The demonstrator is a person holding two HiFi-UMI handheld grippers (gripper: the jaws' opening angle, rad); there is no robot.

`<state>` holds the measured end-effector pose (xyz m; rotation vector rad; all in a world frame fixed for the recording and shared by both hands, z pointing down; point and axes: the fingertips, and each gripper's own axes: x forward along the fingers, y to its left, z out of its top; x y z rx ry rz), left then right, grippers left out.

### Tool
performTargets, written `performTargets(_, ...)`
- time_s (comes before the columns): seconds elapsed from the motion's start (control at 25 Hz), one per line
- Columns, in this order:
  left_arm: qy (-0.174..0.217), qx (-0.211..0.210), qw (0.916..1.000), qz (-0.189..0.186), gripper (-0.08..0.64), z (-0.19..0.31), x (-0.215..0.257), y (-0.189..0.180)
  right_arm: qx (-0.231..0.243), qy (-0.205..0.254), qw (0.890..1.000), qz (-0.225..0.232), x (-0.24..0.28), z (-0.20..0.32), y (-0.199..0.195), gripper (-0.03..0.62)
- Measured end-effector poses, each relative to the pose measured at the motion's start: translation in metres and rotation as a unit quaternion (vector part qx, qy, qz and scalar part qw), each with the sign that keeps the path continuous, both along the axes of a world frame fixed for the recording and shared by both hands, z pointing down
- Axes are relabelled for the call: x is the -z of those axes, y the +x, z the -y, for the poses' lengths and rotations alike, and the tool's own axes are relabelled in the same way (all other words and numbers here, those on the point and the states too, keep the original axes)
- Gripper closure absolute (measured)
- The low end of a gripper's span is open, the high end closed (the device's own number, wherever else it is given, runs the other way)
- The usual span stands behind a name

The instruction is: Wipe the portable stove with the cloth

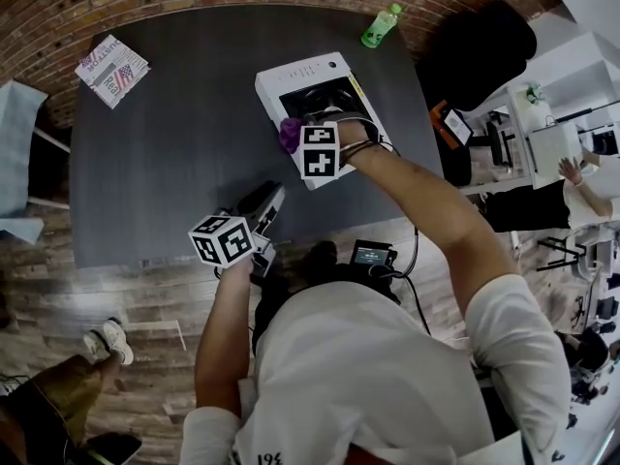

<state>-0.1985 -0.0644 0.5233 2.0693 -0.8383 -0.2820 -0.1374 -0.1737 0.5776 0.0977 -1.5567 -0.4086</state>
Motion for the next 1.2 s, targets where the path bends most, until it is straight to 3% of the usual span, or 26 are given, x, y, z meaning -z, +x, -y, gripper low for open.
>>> performTargets(0.68, -0.002, -0.015, 0.9997, 0.018, 0.457, -0.012, 0.007, 0.023, 0.007, -0.048, 0.999, 0.002, 0.002, -0.030, 0.013, 0.503)
performTargets(1.2, 0.002, -0.017, 0.9997, 0.018, 0.457, -0.024, 0.010, 0.031, 0.051, -0.062, 0.997, -0.017, 0.005, -0.060, 0.008, 0.503)
